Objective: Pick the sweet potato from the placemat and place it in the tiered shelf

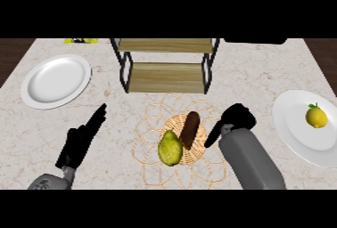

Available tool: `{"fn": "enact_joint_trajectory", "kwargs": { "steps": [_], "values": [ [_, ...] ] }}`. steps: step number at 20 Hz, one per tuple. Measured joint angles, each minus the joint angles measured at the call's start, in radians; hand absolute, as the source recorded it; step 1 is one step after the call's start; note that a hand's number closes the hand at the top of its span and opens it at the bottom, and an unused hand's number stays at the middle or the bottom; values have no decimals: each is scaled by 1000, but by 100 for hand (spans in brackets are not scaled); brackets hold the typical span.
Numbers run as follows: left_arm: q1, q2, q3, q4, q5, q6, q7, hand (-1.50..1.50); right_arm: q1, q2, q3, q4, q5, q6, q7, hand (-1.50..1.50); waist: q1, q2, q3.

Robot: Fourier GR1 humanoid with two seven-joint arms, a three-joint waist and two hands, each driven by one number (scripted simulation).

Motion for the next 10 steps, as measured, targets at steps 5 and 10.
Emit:
{"fn": "enact_joint_trajectory", "kwargs": {
  "steps": [5, 10],
  "values": [
    [-4, -10, -2, 9, -8, 4, -1, 0, -21, -3, 13, 27, 25, -1, -2, 150, -1, 0, 0],
    [0, -5, 9, 14, -5, -2, -6, 0, -60, 5, 8, 57, 90, 12, -16, 150, -3, 2, 6]
  ]
}}
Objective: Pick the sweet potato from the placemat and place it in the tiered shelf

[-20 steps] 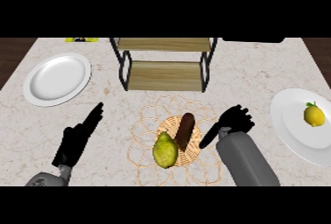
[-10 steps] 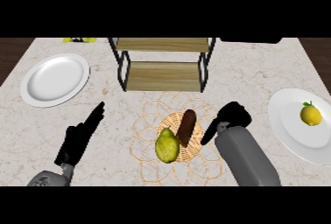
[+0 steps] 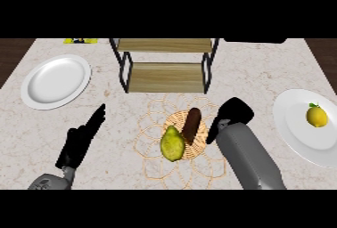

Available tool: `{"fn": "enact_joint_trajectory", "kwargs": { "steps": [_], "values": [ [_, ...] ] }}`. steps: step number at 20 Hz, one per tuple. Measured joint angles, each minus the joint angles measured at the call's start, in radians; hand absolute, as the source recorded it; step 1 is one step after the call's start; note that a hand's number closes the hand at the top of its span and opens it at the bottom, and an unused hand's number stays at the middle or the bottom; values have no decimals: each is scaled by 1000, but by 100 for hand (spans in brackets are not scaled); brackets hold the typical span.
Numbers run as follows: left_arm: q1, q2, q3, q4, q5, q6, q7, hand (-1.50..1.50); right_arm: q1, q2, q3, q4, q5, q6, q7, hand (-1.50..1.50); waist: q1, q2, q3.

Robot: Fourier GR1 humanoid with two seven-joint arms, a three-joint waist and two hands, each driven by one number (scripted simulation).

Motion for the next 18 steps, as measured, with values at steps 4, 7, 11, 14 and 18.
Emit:
{"fn": "enact_joint_trajectory", "kwargs": {
  "steps": [4, 7, 11, 14, 18],
  "values": [
    [6, -4, -1, -1, -4, 1, -4, 0, -27, 2, 48, -21, 23, 20, -11, 150, -3, 5, 6],
    [20, -7, -1, -12, -5, 1, 1, 0, -5, -7, 186, -162, -37, 36, -57, 150, -13, 7, 9],
    [27, 1, 13, -29, -6, 10, 14, 0, 38, -11, 302, -395, -68, 75, -141, 150, -37, 5, 11],
    [43, 3, 26, -25, -3, 9, 8, 0, 59, -21, 345, -586, -29, 119, -137, 150, -49, 7, 12],
    [67, 10, 36, -42, -4, 8, 2, 0, 31, -31, 331, -796, 27, 166, -133, 150, -51, 9, 13]
  ]
}}
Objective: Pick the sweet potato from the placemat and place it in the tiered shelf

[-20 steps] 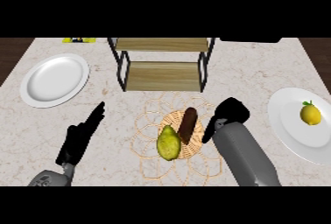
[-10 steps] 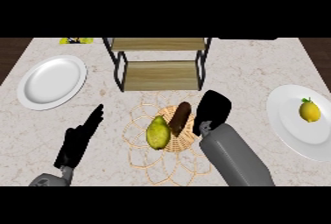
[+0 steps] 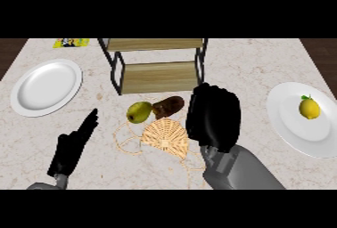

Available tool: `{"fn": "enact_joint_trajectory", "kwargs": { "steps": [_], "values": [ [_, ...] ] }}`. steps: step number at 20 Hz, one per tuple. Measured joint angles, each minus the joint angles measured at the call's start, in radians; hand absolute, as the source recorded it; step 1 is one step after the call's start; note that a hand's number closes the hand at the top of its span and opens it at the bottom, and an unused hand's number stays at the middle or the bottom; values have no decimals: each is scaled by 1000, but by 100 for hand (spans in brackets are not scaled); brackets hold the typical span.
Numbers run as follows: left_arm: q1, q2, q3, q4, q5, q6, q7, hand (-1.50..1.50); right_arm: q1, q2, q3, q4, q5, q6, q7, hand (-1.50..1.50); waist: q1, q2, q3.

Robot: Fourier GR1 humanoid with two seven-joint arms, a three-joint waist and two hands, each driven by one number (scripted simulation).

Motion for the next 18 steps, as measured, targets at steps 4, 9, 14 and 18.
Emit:
{"fn": "enact_joint_trajectory", "kwargs": {
  "steps": [4, 9, 14, 18],
  "values": [
    [6, -8, -3, -12, -6, -3, 0, 0, -59, 17, -51, -158, 43, 28, 6, 150, 5, 1, 0],
    [-6, -13, 10, 4, -12, -26, -15, 0, -193, 27, -173, -168, 55, 70, -18, 150, 17, 6, 1],
    [-12, -15, 20, 11, -18, -38, -20, 0, -373, 22, -329, -17, 50, 99, -60, 150, 27, 11, 0],
    [-27, -40, 8, 22, -42, -28, -15, 0, -501, 10, -435, 170, 64, 82, -92, 150, 34, 14, 1]
  ]
}}
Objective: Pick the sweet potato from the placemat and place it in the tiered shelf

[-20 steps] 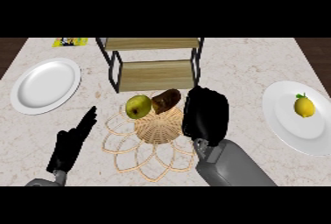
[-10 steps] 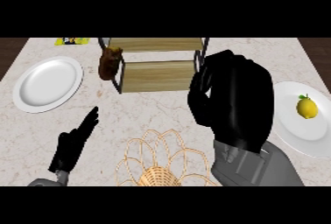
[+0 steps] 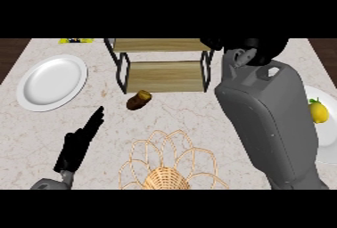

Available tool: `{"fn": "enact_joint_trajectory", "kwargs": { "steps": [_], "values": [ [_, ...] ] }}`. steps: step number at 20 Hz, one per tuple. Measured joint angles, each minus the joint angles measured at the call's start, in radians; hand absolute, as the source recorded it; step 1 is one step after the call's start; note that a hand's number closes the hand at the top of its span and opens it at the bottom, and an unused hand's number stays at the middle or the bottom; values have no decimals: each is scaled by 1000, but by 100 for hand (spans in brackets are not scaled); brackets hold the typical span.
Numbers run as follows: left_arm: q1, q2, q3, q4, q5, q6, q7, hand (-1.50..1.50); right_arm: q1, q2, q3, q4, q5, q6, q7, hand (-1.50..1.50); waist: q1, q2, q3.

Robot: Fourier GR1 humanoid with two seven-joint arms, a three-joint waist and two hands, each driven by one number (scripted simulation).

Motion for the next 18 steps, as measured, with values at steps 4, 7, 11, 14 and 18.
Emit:
{"fn": "enact_joint_trajectory", "kwargs": {
  "steps": [4, 7, 11, 14, 18],
  "values": [
    [5, 4, 6, -24, -2, -14, 13, 0, -96, -29, -85, 203, -3, -62, -60, 150, 7, 2, 0],
    [-6, -1, 15, -9, -6, -20, 10, 0, -162, -41, -122, 366, -3, -122, -110, 150, 11, 5, 0],
    [-24, -10, 21, 4, -13, -30, 14, 0, -232, -47, -159, 567, -12, -199, -182, 150, 17, 8, 0],
    [-15, -23, 15, 2, -27, -25, -2, 0, -292, -53, -192, 710, -23, -252, -230, 150, 25, 11, 0],
    [-36, -32, 13, -1, -37, -24, 16, 0, -343, -55, -230, 882, -32, -316, -280, 150, 39, 17, 0]
  ]
}}
